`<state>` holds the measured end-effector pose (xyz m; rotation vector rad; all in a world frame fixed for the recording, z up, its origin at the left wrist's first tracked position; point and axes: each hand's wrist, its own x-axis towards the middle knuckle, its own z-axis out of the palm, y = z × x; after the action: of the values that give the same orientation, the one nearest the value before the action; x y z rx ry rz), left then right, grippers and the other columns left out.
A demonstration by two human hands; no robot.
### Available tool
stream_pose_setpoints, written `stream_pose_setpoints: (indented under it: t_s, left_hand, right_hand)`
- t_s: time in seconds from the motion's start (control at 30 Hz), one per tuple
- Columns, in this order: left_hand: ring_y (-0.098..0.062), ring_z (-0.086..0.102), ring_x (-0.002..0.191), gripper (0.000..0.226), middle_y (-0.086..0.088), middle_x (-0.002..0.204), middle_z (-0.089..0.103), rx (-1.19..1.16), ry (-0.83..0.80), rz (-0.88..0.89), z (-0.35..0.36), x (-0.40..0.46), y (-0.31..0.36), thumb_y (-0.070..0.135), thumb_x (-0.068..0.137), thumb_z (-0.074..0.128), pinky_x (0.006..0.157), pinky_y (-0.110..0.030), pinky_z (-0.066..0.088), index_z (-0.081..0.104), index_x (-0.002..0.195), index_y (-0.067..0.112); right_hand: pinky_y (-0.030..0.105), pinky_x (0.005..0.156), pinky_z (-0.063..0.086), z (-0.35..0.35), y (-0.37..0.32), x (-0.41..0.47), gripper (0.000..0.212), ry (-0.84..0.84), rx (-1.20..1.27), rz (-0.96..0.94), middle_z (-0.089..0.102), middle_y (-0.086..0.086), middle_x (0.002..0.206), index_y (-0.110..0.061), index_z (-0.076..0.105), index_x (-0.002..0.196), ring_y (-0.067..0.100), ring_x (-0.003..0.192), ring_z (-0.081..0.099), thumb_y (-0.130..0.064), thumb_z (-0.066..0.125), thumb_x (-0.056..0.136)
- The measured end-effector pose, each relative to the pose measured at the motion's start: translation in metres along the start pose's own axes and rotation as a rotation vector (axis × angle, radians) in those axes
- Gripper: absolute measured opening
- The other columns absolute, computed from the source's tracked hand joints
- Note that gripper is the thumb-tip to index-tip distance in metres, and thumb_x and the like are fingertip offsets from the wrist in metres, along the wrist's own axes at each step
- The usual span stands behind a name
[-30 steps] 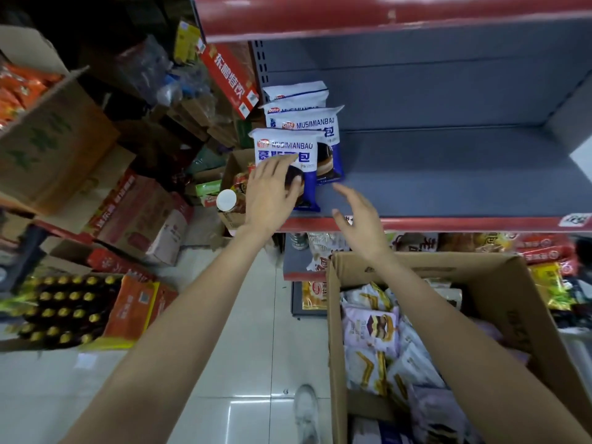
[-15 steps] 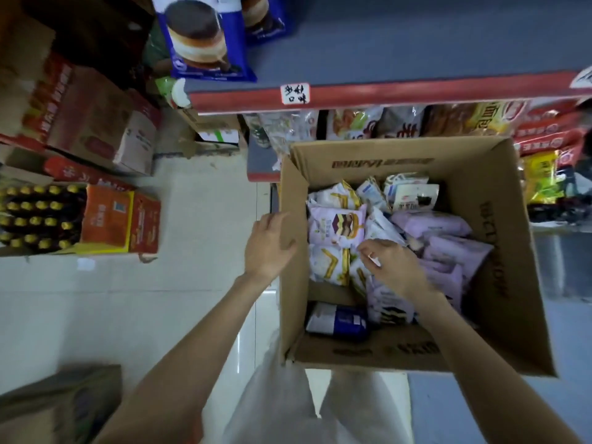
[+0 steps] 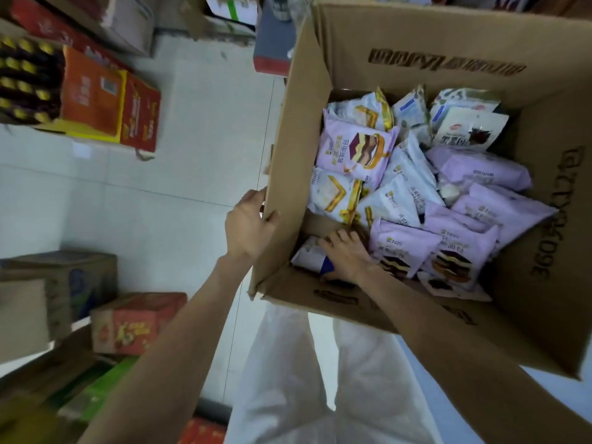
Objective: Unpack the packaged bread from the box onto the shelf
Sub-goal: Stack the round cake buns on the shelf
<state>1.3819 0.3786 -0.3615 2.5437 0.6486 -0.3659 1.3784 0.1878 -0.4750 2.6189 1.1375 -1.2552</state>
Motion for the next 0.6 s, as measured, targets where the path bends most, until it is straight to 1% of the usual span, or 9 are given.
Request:
stream_pose_setpoints:
  t_s: [0.03,0.1,0.17,0.23,0.33,0.4,0.5,0.57,0.6]
  left_hand:
    - [-0.031,0.058,0.073,0.021,-0.005,0.078,0.055,0.004,0.007,0.0,0.001,-0.001,-0.001,0.019,0.075,0.062,0.063,-0.027,0.034,0.064,0.094,0.009]
    - [-0.027,0.057,0.071,0.019,0.0,0.077,0.052,-0.023,0.022,0.0,0.002,-0.002,-0.003,0.014,0.075,0.065,0.063,-0.026,0.033,0.065,0.093,0.01]
    - [-0.023,0.055,0.068,0.024,-0.001,0.079,0.056,-0.059,0.039,0.035,0.004,-0.001,-0.004,0.017,0.074,0.062,0.062,-0.025,0.037,0.067,0.096,0.012]
    - [-0.021,0.051,0.065,0.029,-0.005,0.081,0.059,-0.088,0.037,0.054,0.004,-0.001,-0.005,0.021,0.072,0.058,0.062,-0.026,0.04,0.067,0.098,0.012]
    - [-0.021,0.051,0.066,0.029,-0.004,0.08,0.057,-0.095,0.039,0.054,0.004,-0.001,-0.007,0.022,0.072,0.057,0.061,-0.026,0.036,0.067,0.097,0.01]
    - [-0.024,0.055,0.07,0.026,-0.002,0.081,0.056,-0.081,0.036,0.04,0.004,0.0,-0.008,0.019,0.075,0.061,0.062,-0.026,0.035,0.066,0.099,0.011]
    - [-0.029,0.057,0.073,0.025,-0.002,0.081,0.052,-0.073,0.01,0.012,0.003,0.001,-0.006,0.015,0.079,0.062,0.062,-0.026,0.035,0.065,0.103,0.013]
    - [-0.031,0.059,0.079,0.029,-0.004,0.087,0.054,-0.048,-0.04,-0.009,-0.002,0.0,-0.001,0.019,0.083,0.06,0.064,-0.027,0.036,0.063,0.111,0.014]
    - [-0.031,0.06,0.086,0.032,-0.007,0.096,0.057,-0.039,-0.06,-0.019,-0.005,-0.001,0.002,0.024,0.086,0.059,0.067,-0.028,0.039,0.06,0.117,0.015]
  right_hand:
    - [0.041,0.098,0.031,0.004,0.0,0.005,0.085,0.003,-0.026,-0.019,0.042,0.01,0.134,-0.019,0.031,0.139,0.031,0.121,0.039,-0.057,0.068,0.072]
    - [0.041,0.097,0.034,0.007,0.002,0.012,0.082,0.021,-0.088,-0.055,0.042,0.012,0.133,-0.018,0.029,0.141,0.033,0.12,0.042,-0.049,0.068,0.075]
    - [0.041,0.091,0.039,0.007,0.007,0.021,0.077,0.1,-0.166,-0.074,0.047,0.014,0.128,-0.018,0.031,0.142,0.034,0.113,0.049,-0.035,0.069,0.077]
    - [0.043,0.087,0.043,0.001,0.015,0.027,0.077,0.125,-0.207,-0.021,0.048,0.016,0.126,-0.019,0.027,0.143,0.036,0.108,0.052,-0.026,0.067,0.079]
    - [0.046,0.096,0.037,-0.003,0.027,0.033,0.082,-0.009,-0.034,0.061,0.039,0.016,0.139,-0.024,0.013,0.146,0.039,0.121,0.045,-0.025,0.064,0.082]
    - [0.045,0.095,0.04,-0.007,0.028,0.029,0.082,-0.049,0.049,0.087,0.04,0.014,0.142,-0.026,0.013,0.146,0.038,0.122,0.046,-0.023,0.066,0.083]
    - [0.04,0.086,0.046,-0.029,0.032,0.008,0.073,0.032,0.256,0.157,0.051,0.012,0.133,-0.025,0.022,0.141,0.035,0.116,0.053,-0.027,0.067,0.083]
    - [0.042,0.091,0.046,-0.055,0.044,-0.019,0.073,0.114,0.47,0.223,0.053,0.01,0.133,-0.022,0.027,0.139,0.032,0.116,0.054,-0.033,0.07,0.081]
    - [0.041,0.094,0.045,-0.069,0.052,-0.035,0.074,0.162,0.616,0.25,0.053,0.008,0.134,-0.02,0.028,0.139,0.031,0.118,0.053,-0.032,0.072,0.08]
